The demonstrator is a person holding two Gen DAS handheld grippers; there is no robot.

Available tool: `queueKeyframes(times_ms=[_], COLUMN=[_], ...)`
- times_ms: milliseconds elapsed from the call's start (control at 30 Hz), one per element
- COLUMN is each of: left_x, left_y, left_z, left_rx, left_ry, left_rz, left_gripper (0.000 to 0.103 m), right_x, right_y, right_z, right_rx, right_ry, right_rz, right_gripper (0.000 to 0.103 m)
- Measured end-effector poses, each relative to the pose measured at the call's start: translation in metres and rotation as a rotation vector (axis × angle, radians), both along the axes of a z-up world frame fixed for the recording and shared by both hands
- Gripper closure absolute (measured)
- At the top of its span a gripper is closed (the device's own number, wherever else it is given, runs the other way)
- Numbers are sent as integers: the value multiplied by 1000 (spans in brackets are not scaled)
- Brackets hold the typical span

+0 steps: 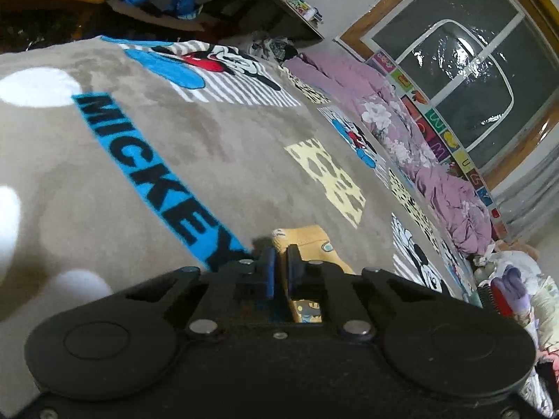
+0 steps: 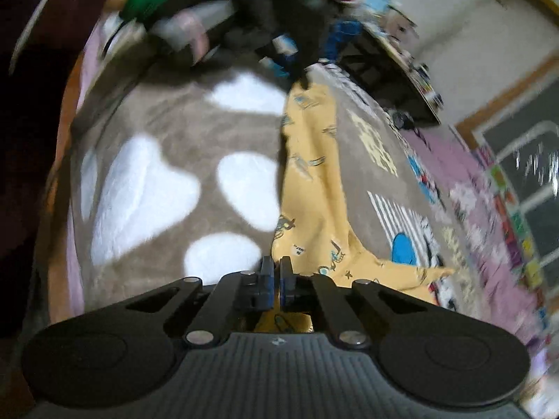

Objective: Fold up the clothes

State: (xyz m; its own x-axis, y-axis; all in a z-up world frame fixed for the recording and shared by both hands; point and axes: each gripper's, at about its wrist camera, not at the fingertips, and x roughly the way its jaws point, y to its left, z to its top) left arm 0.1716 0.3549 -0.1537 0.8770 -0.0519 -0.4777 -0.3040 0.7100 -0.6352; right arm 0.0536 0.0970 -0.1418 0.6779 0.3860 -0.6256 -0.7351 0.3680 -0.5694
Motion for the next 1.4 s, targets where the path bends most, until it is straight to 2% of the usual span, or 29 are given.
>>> queueKeyframes(times_ms=[167,300,433,600,633,700,767,800,867,967,1033,1233,1333,1400], left_x=[-2,-4,-3,-1,1,8,9,9,9,13,21,64,74,75], left_y=[3,6,7,10,10,7,5,5,2,1,0,-27,-30,-34], left_z=[9,16,16,11,10,9,14,20,37,59,64,49,36,29], left_rx=[0,6,16,36,52,139,172,188,281,344,352,525,549,570], left_ry=[-66,-117,-107,-62,-32,87,98,92,70,10,-25,109,157,159], left_rz=[-4,-6,-4,1,2,5,6,20,27,-25,-106,-305,-365,-392], left_gripper=[101,101,101,101,101,96,84,82,81,81,78,77,72,72], right_x=[17,19,18,16,18,18,14,12,12,11,9,8,7,9], right_y=[-28,-37,-38,-33,-32,-29,-25,-24,-24,-23,-23,-21,-21,-23], right_z=[36,38,26,13,12,11,10,10,11,10,8,7,5,5], right_rx=[356,429,425,394,390,372,346,335,330,335,329,336,351,368], right_ry=[233,310,371,395,405,401,375,366,363,356,341,332,329,340], right_rz=[-116,-115,-99,-86,-88,-82,-62,-53,-52,-54,-48,-45,-51,-58], right_gripper=[99,99,99,98,98,98,94,94,94,94,93,93,93,93])
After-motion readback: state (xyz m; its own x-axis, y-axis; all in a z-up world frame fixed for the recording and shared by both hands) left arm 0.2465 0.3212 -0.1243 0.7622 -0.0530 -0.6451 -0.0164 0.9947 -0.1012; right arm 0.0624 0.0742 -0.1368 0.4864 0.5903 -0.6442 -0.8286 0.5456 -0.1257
